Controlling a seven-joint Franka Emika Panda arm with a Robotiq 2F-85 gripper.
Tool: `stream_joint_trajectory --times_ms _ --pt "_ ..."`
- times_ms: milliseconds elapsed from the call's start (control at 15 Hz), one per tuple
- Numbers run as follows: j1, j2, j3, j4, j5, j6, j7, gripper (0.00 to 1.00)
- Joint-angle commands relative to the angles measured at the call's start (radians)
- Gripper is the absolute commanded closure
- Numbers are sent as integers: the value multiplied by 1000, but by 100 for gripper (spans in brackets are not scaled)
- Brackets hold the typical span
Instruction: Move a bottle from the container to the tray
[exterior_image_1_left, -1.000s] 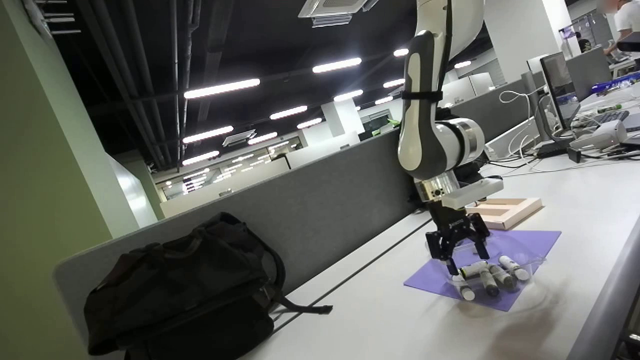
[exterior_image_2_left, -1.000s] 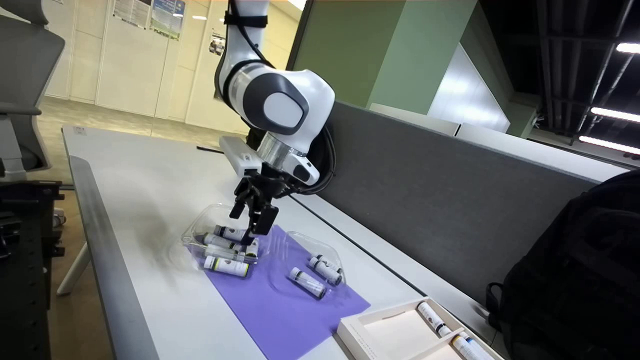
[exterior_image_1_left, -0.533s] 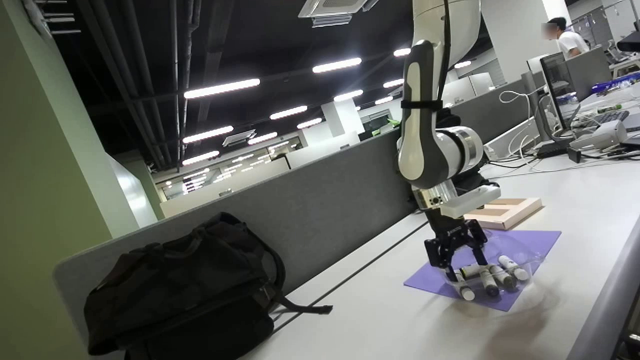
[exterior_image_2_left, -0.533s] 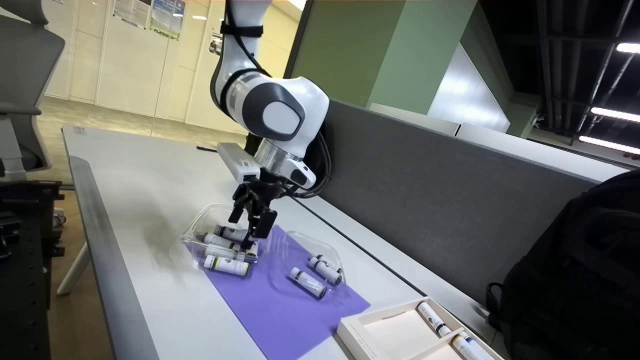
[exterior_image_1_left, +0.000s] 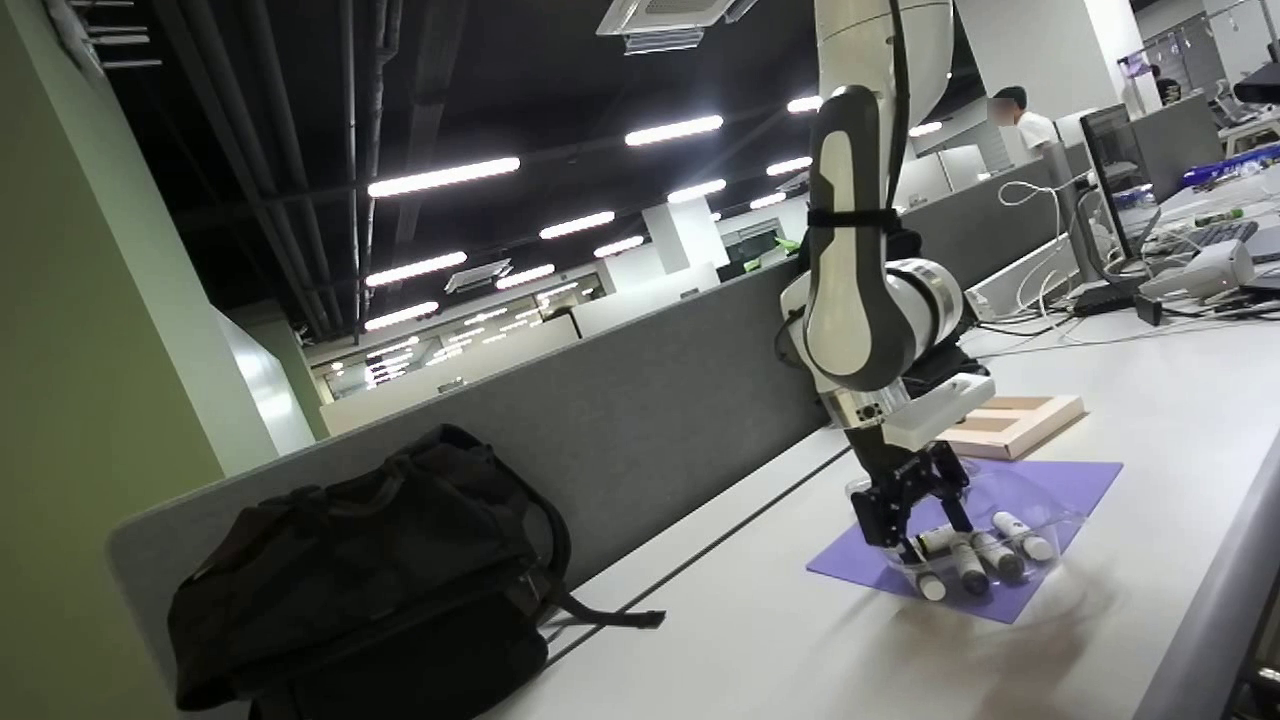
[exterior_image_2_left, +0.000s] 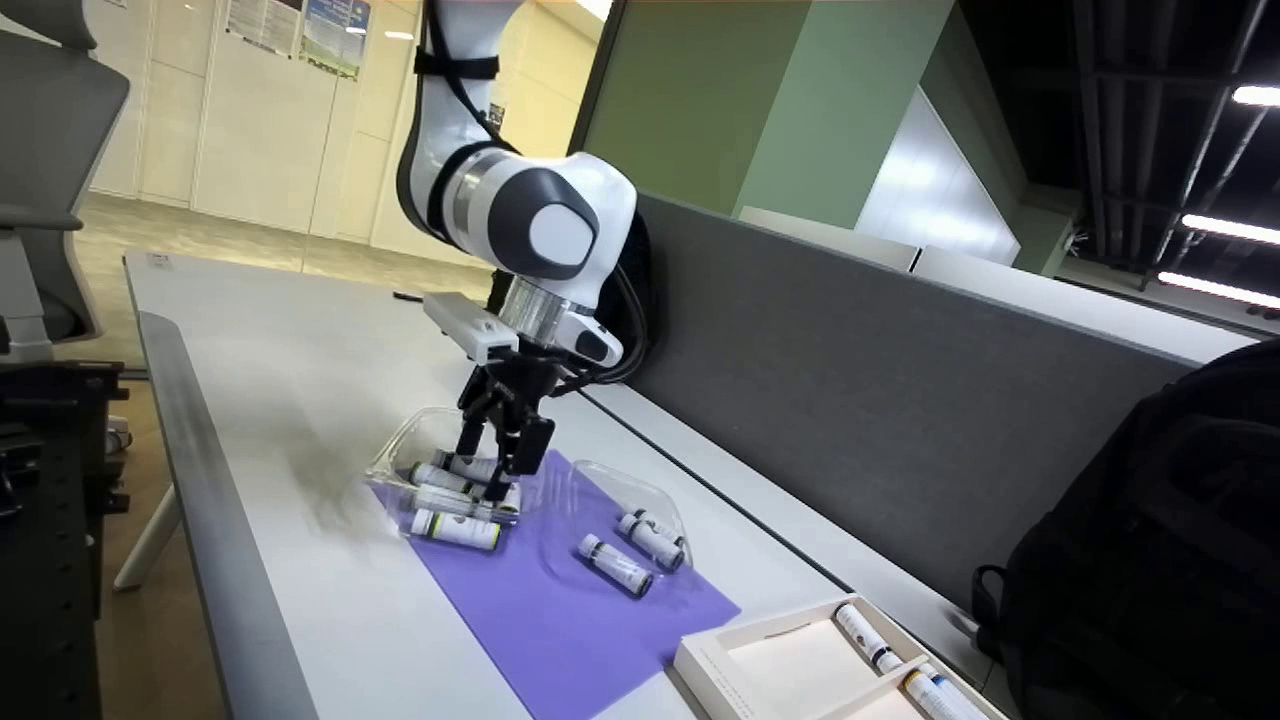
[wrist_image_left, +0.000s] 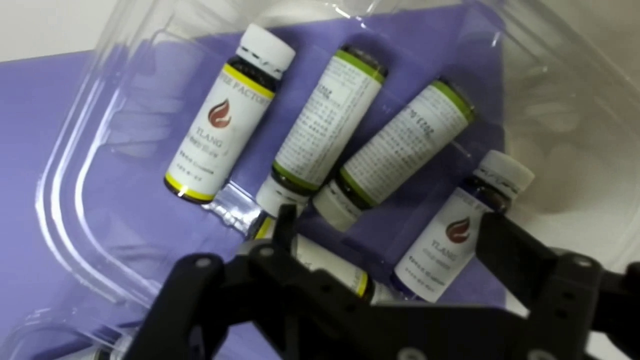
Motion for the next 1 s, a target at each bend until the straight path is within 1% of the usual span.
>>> stream_joint_trajectory --times_ms 0,67,200,267,333,400,467,667,733,800,933 --pt "59 12 -43 14 -72 -2 82 40" --pt "65 10 -45 14 -79 -2 87 48" --pt "72 6 -45 13 -88 0 89 60" --pt "72 3 -41 13 -85 5 90 53" --pt "70 -2 -36 9 -84 11 86 24" --pt "68 -6 -34 6 -82 14 83 27" --pt "65 -10 -31 0 -80 20 79 26" --pt "50 -17 -18 -17 -68 33 65 6" --pt "49 -18 -18 -23 -68 38 63 2" --pt "46 -19 -15 -30 -65 42 60 0" --pt "38 -19 -7 -45 -59 49 52 0"
